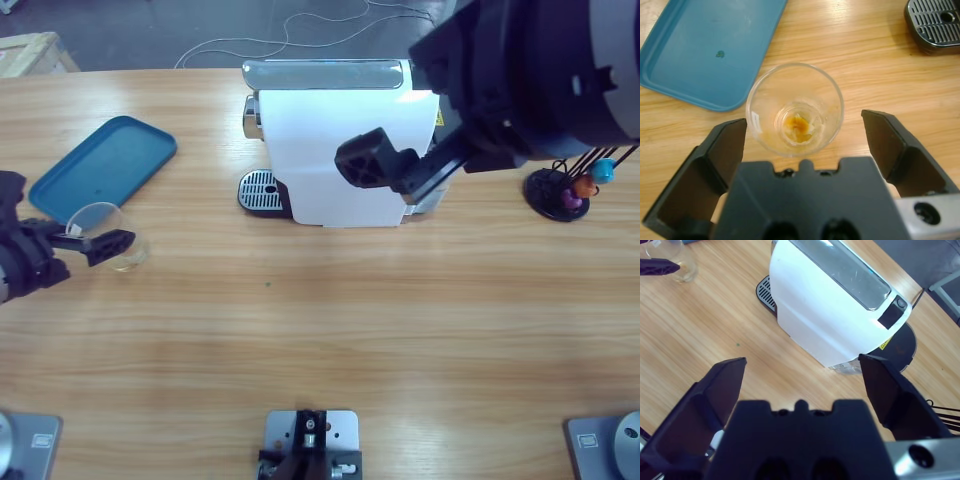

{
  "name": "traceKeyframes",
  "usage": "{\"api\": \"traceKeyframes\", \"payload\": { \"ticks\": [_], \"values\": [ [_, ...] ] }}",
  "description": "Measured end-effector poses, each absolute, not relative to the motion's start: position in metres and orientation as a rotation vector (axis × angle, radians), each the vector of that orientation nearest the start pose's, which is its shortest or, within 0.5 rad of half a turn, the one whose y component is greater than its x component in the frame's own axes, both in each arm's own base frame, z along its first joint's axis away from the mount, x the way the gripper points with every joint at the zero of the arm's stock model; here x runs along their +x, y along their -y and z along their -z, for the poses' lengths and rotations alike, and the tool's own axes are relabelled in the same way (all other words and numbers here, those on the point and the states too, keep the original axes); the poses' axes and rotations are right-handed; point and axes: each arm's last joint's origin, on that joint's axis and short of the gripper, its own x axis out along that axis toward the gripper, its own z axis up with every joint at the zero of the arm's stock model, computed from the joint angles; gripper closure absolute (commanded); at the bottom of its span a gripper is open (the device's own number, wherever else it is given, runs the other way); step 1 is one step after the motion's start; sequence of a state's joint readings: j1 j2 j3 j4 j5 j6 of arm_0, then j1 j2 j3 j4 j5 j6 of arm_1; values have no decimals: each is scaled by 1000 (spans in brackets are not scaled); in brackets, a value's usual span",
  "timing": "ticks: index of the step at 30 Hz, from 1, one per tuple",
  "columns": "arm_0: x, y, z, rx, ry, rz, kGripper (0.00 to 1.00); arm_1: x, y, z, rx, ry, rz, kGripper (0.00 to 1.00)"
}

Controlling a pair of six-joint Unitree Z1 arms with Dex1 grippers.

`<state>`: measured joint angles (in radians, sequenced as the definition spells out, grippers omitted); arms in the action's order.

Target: Pour coffee

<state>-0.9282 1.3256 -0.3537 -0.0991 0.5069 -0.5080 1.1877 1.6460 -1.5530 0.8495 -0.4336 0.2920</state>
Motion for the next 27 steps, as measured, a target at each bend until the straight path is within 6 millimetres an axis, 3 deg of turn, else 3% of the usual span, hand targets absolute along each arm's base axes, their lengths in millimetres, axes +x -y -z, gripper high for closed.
{"api": "traceKeyframes", "payload": {
  "ticks": [12,21,22,24,26,27],
  "values": [
    [115,118,-194,117,-710,199,1,136,-282,-394,-443,-774,-570,0],
    [122,123,-177,126,-682,66,5,134,-278,-391,-473,-805,-554,0],
    [122,124,-176,129,-679,63,59,134,-278,-391,-475,-807,-553,0],
    [123,124,-174,129,-674,59,262,134,-278,-391,-474,-809,-552,0],
    [123,124,-171,129,-665,55,576,134,-278,-391,-474,-809,-551,0],
    [122,124,-170,129,-663,53,846,134,-278,-391,-474,-809,-551,0]
  ]
}}
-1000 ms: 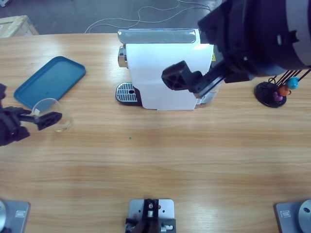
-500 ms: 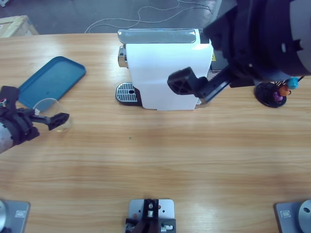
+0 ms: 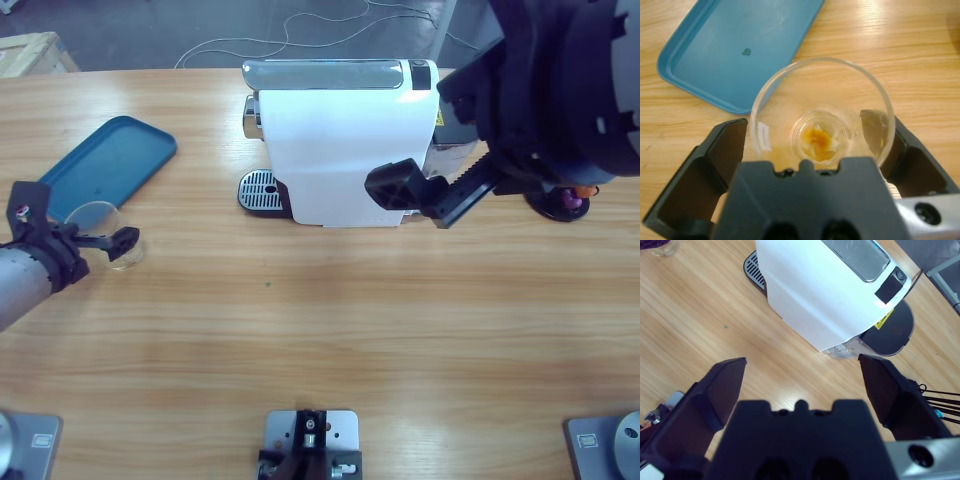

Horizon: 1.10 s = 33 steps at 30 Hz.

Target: Pour coffee

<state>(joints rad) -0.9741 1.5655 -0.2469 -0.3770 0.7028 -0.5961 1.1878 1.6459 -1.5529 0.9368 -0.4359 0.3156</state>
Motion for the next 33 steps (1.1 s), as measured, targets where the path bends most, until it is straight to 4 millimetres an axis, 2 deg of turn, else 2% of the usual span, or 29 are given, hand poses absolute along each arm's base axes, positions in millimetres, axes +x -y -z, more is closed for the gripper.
{"api": "traceKeyframes", "payload": {
  "ticks": [1,11,14,16,18,20,23,25,29,33],
  "values": [
    [122,123,-169,129,-663,53,1000,134,-278,-391,-474,-809,-551,0],
    [111,123,-169,171,-647,125,1000,134,-278,-391,-458,-813,-544,0],
    [107,119,-180,218,-599,179,1000,134,-277,-391,-462,-810,-535,0],
    [102,115,-193,299,-554,298,1000,134,-273,-392,-475,-802,-514,0],
    [96,110,-204,429,-498,490,1000,129,-258,-405,-462,-777,-505,0],
    [95,104,-212,478,-457,630,1000,121,-239,-415,-442,-758,-508,0],
    [96,96,-218,513,-402,790,1000,108,-206,-410,-452,-765,-505,0],
    [101,94,-222,514,-377,838,1000,100,-186,-402,-464,-775,-501,0],
    [129,93,-246,492,-289,880,1000,86,-150,-389,-474,-778,-494,0],
    [179,100,-268,450,-214,1001,1000,76,-123,-384,-466,-756,-482,0]
  ]
}}
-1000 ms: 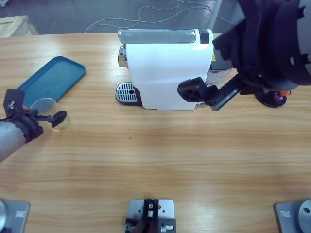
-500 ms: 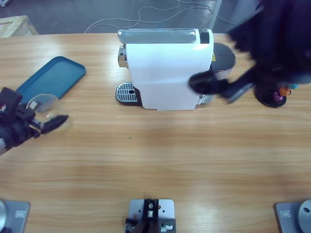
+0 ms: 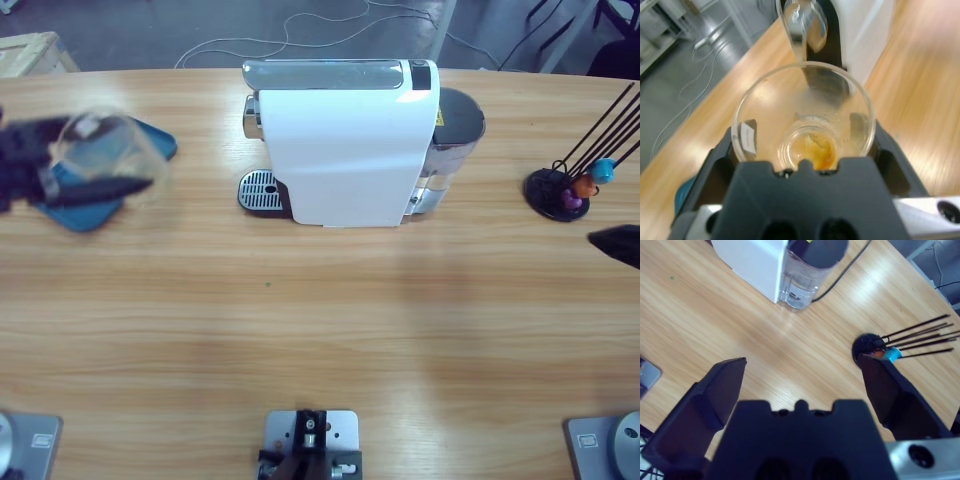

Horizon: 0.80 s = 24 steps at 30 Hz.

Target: Pour coffee

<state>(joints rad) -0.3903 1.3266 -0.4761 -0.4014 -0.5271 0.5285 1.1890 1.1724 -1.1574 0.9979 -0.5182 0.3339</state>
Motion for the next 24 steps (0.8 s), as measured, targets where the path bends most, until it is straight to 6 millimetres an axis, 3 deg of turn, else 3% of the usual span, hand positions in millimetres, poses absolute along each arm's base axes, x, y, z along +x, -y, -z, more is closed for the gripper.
{"api": "traceKeyframes", "payload": {
  "ticks": [3,7,11,19,24],
  "values": [
    [216,107,-267,419,-204,1109,1000,71,-110,-385,-456,-735,-474,0],
    [245,112,-239,469,-257,1148,1000,66,-97,-386,-454,-728,-471,0],
    [257,117,-214,526,-299,1186,1000,66,-96,-385,-461,-734,-469,0],
    [269,143,-188,567,-320,1232,1000,66,-96,-384,-467,-738,-467,0],
    [286,155,-188,541,-310,1229,1000,66,-96,-381,-476,-744,-464,0]
  ]
}}
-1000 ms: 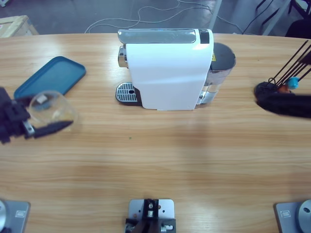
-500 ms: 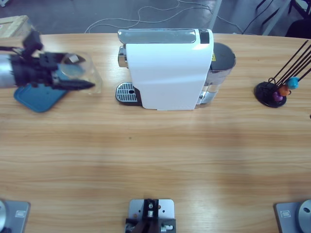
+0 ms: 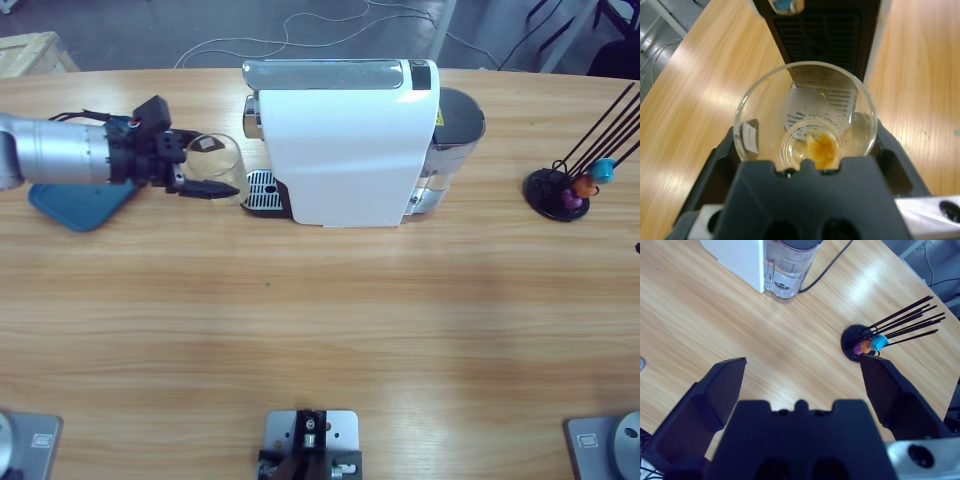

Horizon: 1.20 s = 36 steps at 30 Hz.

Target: Pour coffee

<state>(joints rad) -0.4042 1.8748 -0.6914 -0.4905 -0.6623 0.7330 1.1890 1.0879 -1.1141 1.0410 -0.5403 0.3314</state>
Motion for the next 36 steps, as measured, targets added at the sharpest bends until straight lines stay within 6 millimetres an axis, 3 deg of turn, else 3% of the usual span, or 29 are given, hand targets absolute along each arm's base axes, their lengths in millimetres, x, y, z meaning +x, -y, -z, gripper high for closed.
{"api": "traceKeyframes", "payload": {
  "ticks": [11,36],
  "values": [
    [295,183,-189,525,-295,1271,1000,67,-99,-377,-484,-751,-462,0],
    [296,202,-192,537,-417,1232,1000,69,-100,-378,-484,-728,-440,0]
  ]
}}
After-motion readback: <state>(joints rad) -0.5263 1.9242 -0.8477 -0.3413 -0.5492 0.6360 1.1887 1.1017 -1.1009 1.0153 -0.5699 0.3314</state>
